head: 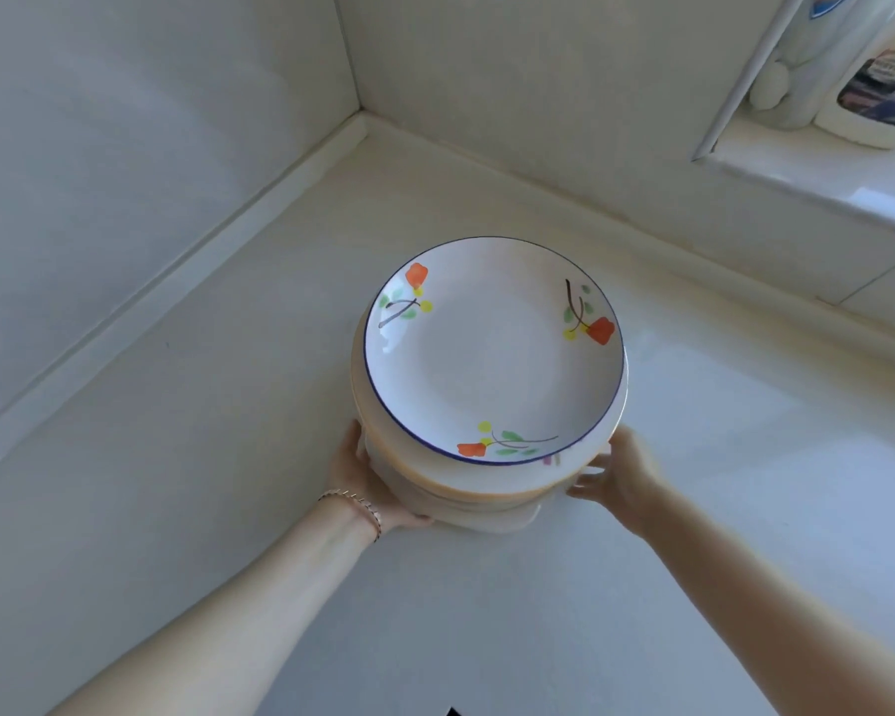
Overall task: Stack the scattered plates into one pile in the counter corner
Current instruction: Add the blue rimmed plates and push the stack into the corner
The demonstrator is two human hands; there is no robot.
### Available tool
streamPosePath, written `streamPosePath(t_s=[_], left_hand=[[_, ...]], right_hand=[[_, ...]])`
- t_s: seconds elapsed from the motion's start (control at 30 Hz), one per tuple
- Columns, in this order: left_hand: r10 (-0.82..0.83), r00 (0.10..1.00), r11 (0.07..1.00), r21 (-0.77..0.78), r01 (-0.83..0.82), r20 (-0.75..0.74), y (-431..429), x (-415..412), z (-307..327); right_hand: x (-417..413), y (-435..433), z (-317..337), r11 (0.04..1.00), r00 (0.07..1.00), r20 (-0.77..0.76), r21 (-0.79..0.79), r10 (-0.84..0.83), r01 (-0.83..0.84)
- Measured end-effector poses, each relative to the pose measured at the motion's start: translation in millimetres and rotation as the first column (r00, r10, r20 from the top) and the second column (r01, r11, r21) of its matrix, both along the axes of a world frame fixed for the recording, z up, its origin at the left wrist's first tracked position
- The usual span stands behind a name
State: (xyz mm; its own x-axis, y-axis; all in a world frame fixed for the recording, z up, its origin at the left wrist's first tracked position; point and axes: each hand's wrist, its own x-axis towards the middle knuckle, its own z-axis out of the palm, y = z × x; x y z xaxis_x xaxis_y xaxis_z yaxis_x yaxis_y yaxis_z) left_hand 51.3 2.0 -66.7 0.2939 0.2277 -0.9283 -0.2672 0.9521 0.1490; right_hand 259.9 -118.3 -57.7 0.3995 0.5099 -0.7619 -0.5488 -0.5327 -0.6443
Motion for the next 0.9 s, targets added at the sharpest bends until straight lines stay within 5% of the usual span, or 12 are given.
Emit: streamPosePath(t_s=[0.6, 0.9], left_hand=[[0.080, 0.983, 0.986, 0.131, -0.102, 0.164, 169, 25, 1], [0.067, 0.997, 0.987, 0.148, -0.070, 0.028, 210, 28, -15]], right_hand=[[49, 249, 5, 0.990, 0.990, 0.023, 0.005, 0.143, -0.143], [58, 314, 5, 0.985, 0.984, 0.052, -0.027, 0.169, -0.167]])
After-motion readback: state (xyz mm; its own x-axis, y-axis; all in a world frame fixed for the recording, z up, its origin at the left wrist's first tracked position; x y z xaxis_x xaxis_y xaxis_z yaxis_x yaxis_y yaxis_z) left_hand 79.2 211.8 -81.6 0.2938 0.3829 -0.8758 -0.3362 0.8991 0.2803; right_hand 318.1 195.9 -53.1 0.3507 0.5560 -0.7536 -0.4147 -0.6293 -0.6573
